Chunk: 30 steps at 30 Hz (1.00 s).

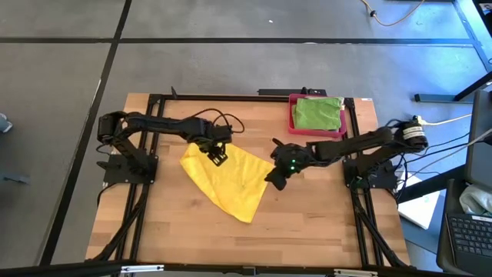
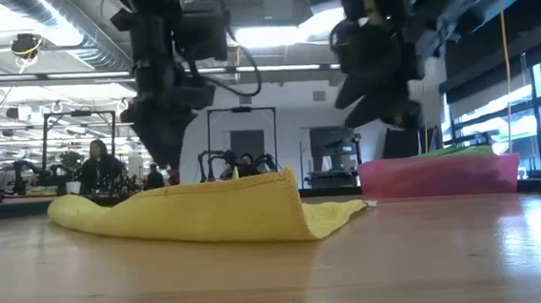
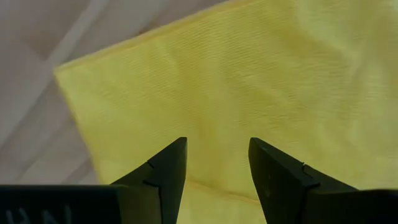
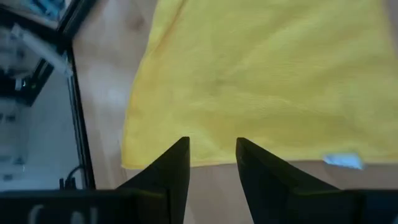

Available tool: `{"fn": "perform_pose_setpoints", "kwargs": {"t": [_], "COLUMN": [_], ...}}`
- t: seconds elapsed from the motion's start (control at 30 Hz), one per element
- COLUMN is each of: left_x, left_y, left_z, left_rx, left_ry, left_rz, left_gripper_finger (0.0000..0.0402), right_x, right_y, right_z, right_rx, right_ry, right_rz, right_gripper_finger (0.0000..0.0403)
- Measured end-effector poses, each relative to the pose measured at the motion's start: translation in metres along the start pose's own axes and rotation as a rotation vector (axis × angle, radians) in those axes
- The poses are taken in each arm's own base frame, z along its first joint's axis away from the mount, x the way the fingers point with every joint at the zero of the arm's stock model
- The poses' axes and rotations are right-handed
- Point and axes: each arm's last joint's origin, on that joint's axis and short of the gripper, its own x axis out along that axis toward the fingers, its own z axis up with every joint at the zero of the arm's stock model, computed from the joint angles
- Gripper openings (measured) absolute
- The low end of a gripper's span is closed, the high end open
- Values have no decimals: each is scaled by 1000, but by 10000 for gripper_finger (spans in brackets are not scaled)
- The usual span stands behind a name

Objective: Fold microfiber towels
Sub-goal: Fold the yellow towel

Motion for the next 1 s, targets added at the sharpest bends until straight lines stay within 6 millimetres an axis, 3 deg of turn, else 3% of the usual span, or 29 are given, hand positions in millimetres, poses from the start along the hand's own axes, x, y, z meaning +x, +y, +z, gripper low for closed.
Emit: {"fn": "perform_pose_setpoints", "kwargs": {"t": [0.13, 0.27, 0.5, 0.73, 1.0], "left_x": [5, 6, 5, 5, 5], "left_y": [16, 26, 32, 32, 31], "left_z": [-1, -5, -8, -8, -8], "left_rx": [-2, 115, 194, 191, 195], "left_ry": [108, 200, 273, 271, 264], "left_rz": [-13, -19, -34, -36, -41], "left_gripper_finger": [165, 165, 165, 165, 165], "right_x": [14, 25, 47, 71, 68], "right_y": [0, 4, -6, -35, -48], "right_z": [8, 19, 43, 33, 33], "right_rx": [-100, -222, -243, -235, -336], "right_ry": [54, 101, 131, 296, 385], "right_rz": [29, -9, -155, -267, -320], "right_gripper_finger": [133, 134, 134, 134, 133]}}
